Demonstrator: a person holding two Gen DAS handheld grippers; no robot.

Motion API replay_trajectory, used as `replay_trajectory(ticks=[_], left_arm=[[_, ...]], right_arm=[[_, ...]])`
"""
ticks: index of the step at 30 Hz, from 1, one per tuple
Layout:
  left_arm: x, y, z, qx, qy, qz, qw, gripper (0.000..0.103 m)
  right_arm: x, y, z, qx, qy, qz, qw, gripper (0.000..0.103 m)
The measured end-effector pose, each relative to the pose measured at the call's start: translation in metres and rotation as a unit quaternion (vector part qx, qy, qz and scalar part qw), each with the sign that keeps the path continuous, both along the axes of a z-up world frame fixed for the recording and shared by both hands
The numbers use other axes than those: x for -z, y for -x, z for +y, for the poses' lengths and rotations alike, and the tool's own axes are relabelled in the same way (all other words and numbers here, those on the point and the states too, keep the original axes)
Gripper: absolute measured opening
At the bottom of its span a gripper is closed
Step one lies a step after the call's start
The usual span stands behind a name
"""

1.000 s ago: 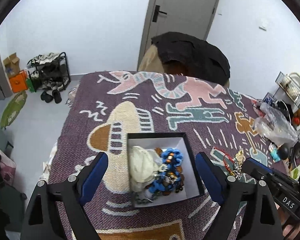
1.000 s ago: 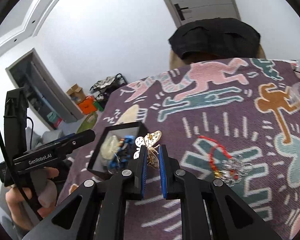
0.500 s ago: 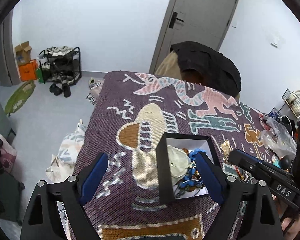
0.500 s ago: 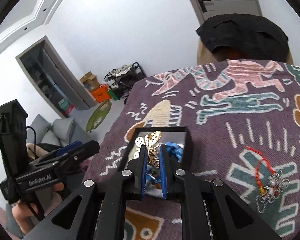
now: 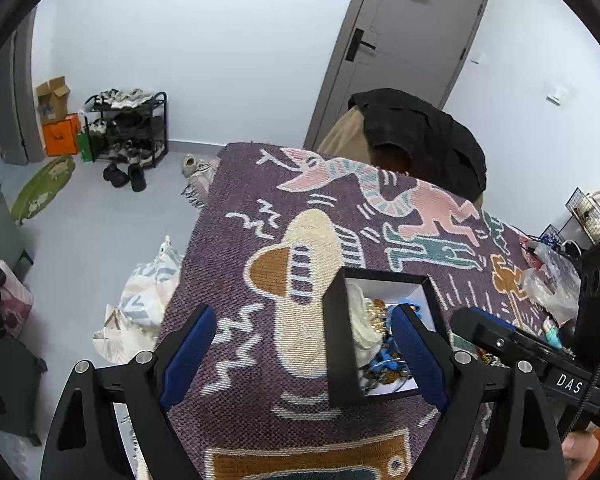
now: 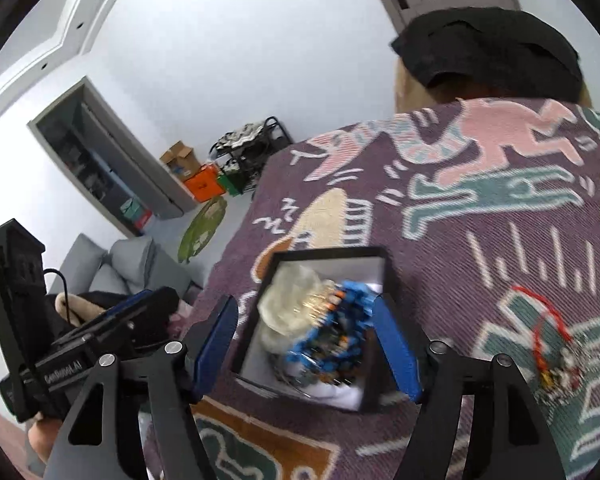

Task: Organize jewelry
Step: 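Move the left tool to the red string charm and close on it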

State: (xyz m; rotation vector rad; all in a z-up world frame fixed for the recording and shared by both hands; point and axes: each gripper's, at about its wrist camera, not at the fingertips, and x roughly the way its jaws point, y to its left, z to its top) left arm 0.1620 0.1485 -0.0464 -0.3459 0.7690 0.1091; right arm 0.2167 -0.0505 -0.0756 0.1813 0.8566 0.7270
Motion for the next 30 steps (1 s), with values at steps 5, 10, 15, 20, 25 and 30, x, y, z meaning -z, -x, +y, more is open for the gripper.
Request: replay_trajectory(ticks=[5, 10, 15, 20, 25, 30], left_arm=[[-0.004, -0.004, -0.016, 0.015, -0.001, -0.006, 0.9999, 0.089], [-0.008, -0.009, -0.042, 0.037, -0.008, -0.008, 0.9993, 0.089], [-0.010, -0.016, -0.072, 0.064, -0.016, -0.008, 0.9978, 0.089], [-0.012, -0.023, -0.102, 0.088, -0.028, -0.004, 0.9958, 0.089], [-0.012, -0.030, -0.130, 0.110, -0.037, -0.001, 0.9933, 0.089], [-0.011, -0.036, -0.156, 0.133, -0.044, 0.004, 0.9902, 0.089]], right_arm=[[0.001, 0.006, -0.035, 0.029, 0.008, -0.002, 1.000, 0.070], [-0.004, 0.008, -0.069, 0.057, 0.011, -0.011, 0.998, 0.071], [-0.008, 0.010, -0.098, 0.077, 0.006, -0.013, 0.997, 0.071], [-0.006, 0.015, -0.128, 0.094, -0.004, -0.015, 0.995, 0.086], [-0.007, 0.017, -0.153, 0.122, 0.000, -0.019, 0.992, 0.092], [-0.007, 0.017, -0.176, 0.146, 0.001, -0.020, 0.989, 0.094]])
